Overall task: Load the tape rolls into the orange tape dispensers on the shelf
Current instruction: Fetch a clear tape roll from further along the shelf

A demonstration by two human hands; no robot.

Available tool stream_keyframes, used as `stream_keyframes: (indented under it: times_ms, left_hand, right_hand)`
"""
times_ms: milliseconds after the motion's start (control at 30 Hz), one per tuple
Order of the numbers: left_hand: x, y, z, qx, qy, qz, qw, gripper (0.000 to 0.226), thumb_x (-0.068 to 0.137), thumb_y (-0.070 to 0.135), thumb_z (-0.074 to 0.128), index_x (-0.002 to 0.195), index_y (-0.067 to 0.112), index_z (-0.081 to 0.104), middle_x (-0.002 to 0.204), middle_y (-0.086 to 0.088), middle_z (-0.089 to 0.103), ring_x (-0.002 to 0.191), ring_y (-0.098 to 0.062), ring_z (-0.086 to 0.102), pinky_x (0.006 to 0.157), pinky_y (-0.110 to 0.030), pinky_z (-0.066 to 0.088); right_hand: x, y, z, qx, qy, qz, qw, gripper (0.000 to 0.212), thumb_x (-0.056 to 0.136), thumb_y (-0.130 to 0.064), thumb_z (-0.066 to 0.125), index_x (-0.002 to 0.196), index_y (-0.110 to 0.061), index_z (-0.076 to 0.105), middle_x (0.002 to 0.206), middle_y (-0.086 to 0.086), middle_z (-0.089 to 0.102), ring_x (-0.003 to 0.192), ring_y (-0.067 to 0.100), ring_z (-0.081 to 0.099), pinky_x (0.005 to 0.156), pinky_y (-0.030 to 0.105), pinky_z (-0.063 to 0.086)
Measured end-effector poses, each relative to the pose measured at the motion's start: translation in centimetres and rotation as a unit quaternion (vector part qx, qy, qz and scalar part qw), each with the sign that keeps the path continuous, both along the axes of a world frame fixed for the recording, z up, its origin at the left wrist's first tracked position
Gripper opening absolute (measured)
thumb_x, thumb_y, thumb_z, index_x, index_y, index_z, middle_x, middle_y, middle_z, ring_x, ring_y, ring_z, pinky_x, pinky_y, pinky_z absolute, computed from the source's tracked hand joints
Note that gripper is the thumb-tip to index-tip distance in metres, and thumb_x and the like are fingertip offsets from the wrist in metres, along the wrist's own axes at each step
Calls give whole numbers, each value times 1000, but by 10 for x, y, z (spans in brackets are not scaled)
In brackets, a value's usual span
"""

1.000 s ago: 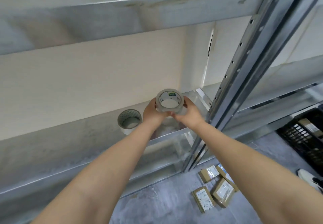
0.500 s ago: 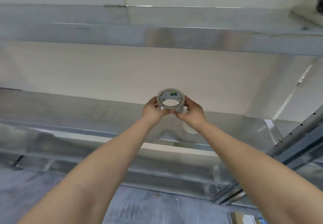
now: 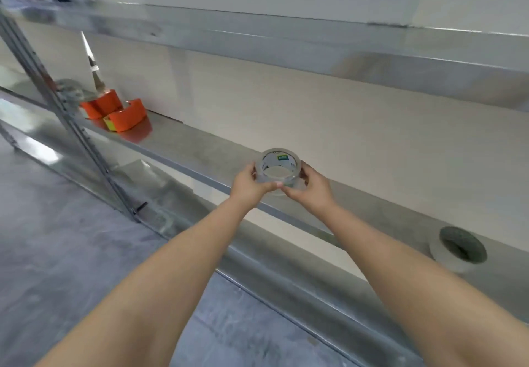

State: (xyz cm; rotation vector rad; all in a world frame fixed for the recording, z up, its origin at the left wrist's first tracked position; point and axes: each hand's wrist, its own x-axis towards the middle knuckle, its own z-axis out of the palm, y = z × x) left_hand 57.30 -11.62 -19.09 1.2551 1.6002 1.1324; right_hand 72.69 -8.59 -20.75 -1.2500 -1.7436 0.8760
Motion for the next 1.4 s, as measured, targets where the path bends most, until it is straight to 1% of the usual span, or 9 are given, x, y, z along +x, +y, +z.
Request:
stream_keyframes:
  times_ms: [333,533,700,833,1000,1067,1167,1300,1400]
  left_hand:
    - [-150,17,-1,18,12,28,999,55,63,22,84,111,22,57,106,5,63,111,-19,58,94,-30,46]
    - [-226,24,7,25,22,45,998,64,63,21,84,121,17,56,116,0,63,115,-20,56,102,-36,45]
    - [-277,33,10,30,31,62,997,65,65,19,83,123,15,55,121,-3,62,106,-14,54,92,-24,41]
    - [-312,52,5,31,27,79,996,66,64,19,83,123,16,55,116,0,62,108,-15,55,91,-23,40]
    - [-355,92,-8,27,30,89,995,65,62,20,84,121,18,56,119,1,62,118,-21,53,104,-34,41]
    - [-371,112,-10,29,35,87,995,69,62,21,85,123,17,55,125,-3,62,121,-22,53,107,-39,41]
    - [-393,140,-10,30,37,78,996,67,62,21,84,122,17,54,123,-2,62,119,-22,54,106,-35,41]
    - [-420,175,-14,24,31,78,996,70,62,18,85,124,11,54,124,-6,62,118,-23,56,106,-42,42]
    - [-439,196,-20,14,36,72,997,72,62,19,85,125,10,53,126,-8,61,118,-24,56,107,-43,42]
  right_hand:
    - [-150,25,-2,-25,26,21,999,49,64,-26,81,107,-20,58,102,-2,66,100,15,60,89,26,47]
    - [-230,36,3,-24,16,27,999,53,65,-26,80,112,-15,58,111,5,67,105,18,59,96,33,48]
    - [-282,51,4,-25,12,46,999,59,65,-27,80,118,-17,56,111,2,67,105,16,59,93,26,45]
    - [-321,73,1,-15,16,55,998,61,65,-30,80,120,-19,56,110,1,67,103,14,60,91,24,45]
    - [-363,113,-10,-19,6,70,997,56,64,-31,80,114,-23,57,97,-10,62,95,7,58,77,3,39]
    - [-378,132,-12,-17,4,66,998,55,64,-31,80,113,-22,58,98,-9,62,95,8,58,81,10,41]
    - [-399,159,-10,-3,4,60,998,50,64,-28,80,109,-24,59,96,-10,63,92,8,58,76,8,40]
    - [-424,192,-10,3,-31,66,997,52,66,-30,78,113,-25,57,104,-7,64,97,11,58,84,20,44]
    - [-440,209,-12,1,-53,60,997,53,65,-32,78,114,-26,56,104,-10,61,94,5,54,82,19,42]
